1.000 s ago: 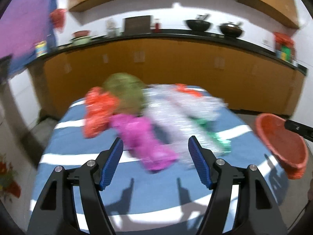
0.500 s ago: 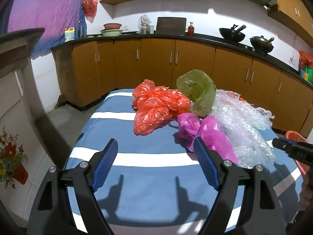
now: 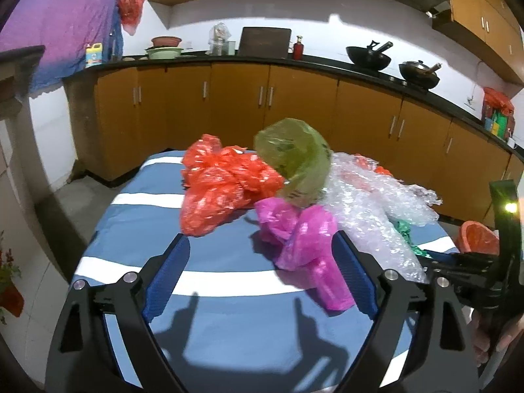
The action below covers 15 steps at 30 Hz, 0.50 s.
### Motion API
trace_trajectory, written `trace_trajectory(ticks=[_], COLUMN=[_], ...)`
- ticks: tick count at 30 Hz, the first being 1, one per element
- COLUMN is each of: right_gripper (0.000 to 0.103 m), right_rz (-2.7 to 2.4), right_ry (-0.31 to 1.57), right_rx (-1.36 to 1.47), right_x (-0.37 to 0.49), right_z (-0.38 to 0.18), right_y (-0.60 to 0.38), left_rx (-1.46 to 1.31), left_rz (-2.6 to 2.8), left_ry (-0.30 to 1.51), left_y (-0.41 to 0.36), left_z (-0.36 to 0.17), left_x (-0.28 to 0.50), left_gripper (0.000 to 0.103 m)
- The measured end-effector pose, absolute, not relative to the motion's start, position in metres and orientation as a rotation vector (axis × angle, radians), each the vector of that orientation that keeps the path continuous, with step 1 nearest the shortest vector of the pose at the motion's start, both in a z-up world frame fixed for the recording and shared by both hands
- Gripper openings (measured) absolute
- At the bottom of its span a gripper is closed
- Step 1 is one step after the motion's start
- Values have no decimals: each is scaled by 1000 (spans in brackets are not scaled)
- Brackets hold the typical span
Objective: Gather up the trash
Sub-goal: 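Move both tools back over the table toward the remaining bags, then grasp the pink bag with the left tool while the right tool grasps the green bag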
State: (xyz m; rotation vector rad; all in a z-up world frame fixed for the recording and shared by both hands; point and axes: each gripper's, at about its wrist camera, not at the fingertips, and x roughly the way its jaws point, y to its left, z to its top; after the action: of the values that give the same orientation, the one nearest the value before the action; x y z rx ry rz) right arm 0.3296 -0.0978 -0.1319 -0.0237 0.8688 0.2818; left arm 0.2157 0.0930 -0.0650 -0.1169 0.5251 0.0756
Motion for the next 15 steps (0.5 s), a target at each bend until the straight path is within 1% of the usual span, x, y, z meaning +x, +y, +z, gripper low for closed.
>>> trace_trajectory(ticks=[6,14,15], right_gripper=[14,13,13], right_rz=[273,271,271], right_ry=[854,847,846], right_rx=[-25,-8,-5], right_x=[326,317,316], right_z=[-131,-129,-129], right_y=[-103,-113,-114], left_rx=[-108,-90,-89], left_rz=[47,53,57], left_ry=[557,627,637], left_y=[75,60,60], left_z=[-69,-77,-78], left_x=[229,252,254], left_gripper=[90,89,87])
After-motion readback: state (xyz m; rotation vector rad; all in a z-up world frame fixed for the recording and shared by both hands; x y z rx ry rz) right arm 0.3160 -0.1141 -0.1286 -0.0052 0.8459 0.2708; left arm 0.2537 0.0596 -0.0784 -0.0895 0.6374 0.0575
